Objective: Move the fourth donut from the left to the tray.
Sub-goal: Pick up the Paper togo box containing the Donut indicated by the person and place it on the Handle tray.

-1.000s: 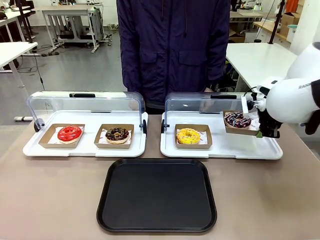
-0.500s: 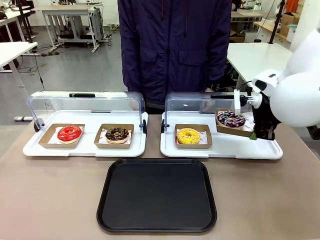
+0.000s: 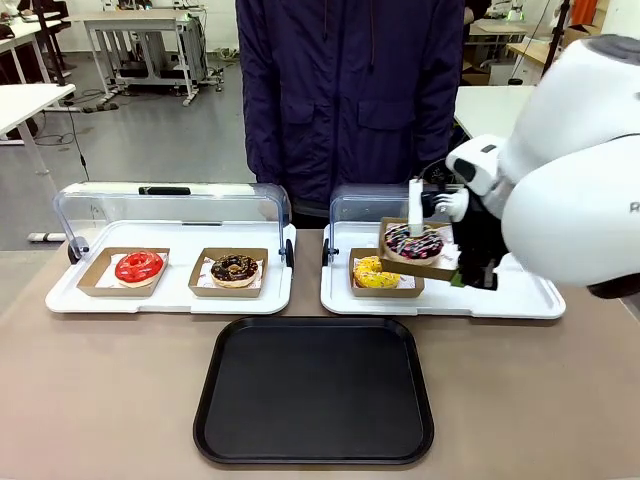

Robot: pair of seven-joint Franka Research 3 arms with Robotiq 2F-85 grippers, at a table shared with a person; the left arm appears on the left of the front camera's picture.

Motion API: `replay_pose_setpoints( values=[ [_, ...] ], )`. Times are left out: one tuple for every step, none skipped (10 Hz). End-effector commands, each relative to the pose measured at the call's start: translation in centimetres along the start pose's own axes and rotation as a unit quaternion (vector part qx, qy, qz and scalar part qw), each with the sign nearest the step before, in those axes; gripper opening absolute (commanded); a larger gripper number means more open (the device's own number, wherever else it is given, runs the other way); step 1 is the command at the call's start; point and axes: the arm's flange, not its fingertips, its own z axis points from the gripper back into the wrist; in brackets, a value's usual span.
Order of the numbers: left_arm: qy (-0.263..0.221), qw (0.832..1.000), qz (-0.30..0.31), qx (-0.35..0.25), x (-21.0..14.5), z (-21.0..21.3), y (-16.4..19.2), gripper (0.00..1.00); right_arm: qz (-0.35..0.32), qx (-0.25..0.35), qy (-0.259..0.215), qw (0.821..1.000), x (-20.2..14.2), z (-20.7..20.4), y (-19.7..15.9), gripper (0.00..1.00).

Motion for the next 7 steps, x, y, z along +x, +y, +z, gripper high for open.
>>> replay_pose_setpoints(
  values=[
    [-0.012, 1.0, -0.005, -0.002, 0.0, -0.1, 0.0, 1.0, 0.01, 0.009, 0.01, 1.0, 0.6, -1.8, 5.3, 0.02],
    [-0.012, 1.0, -0.005, -0.002, 0.0, -0.1, 0.0, 1.0, 0.018, 0.01, 0.013, 1.0, 1.9, -2.4, 6.7, 0.02],
    [-0.012, 1.0, -0.005, -0.002, 0.0, -0.1, 0.0, 1.0, 0.036, 0.011, 0.014, 0.999, 3.0, -2.9, 7.9, 0.02],
    [-0.012, 1.0, -0.005, -0.002, 0.0, -0.1, 0.0, 1.0, 0.05, 0.015, 0.01, 0.999, 4.2, -3.5, 9.1, 0.02],
    [-0.012, 1.0, -0.005, -0.002, 0.0, -0.1, 0.0, 1.0, 0.065, 0.015, 0.017, 0.998, 5.3, -4.6, 10.6, 0.02],
    [-0.012, 1.0, -0.005, -0.002, 0.0, -0.1, 0.0, 1.0, 0.074, 0.016, 0.024, 0.997, 6.4, -5.6, 11.9, 0.02],
    [-0.012, 1.0, -0.005, -0.002, 0.0, -0.1, 0.0, 1.0, 0.08, 0.013, 0.017, 0.997, 7.3, -6.5, 13.1, 0.02]
  ],
)
